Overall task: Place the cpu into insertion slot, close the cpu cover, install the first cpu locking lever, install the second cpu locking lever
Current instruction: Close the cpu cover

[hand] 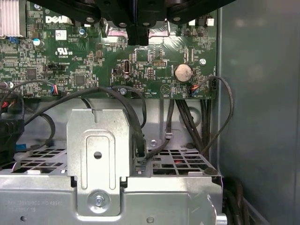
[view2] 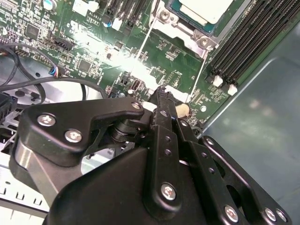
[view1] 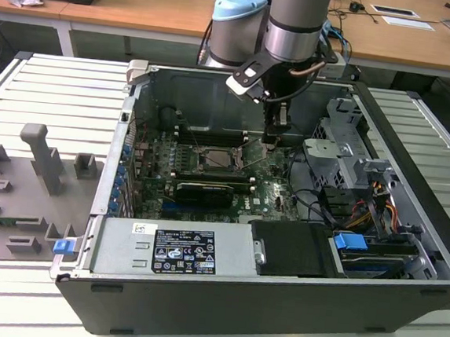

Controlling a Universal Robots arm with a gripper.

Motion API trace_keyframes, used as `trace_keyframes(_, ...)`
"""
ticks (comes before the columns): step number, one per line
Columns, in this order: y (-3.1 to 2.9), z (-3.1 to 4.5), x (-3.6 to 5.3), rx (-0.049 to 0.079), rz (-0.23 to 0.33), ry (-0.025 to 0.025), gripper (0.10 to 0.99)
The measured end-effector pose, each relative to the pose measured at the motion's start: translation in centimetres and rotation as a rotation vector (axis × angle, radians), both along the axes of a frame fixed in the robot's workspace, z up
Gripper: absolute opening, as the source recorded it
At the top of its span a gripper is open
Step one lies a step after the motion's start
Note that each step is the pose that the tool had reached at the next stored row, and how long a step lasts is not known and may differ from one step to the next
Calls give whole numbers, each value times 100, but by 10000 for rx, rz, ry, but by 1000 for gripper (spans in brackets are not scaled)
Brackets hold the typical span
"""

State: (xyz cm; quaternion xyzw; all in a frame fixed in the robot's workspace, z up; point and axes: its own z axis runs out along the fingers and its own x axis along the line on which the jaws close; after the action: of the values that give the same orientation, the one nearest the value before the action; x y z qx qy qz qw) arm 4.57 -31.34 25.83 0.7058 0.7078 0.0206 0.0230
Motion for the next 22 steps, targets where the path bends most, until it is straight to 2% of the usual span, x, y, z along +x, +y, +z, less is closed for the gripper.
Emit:
trace_keyframes(11, 15, -30, 77, -28, 26, 18, 106)
trace_keyframes(16, 23, -50, 128, -35, 230, 26, 106)
trace_keyframes(22, 37, -113, 158, -46, 248, 68, 106)
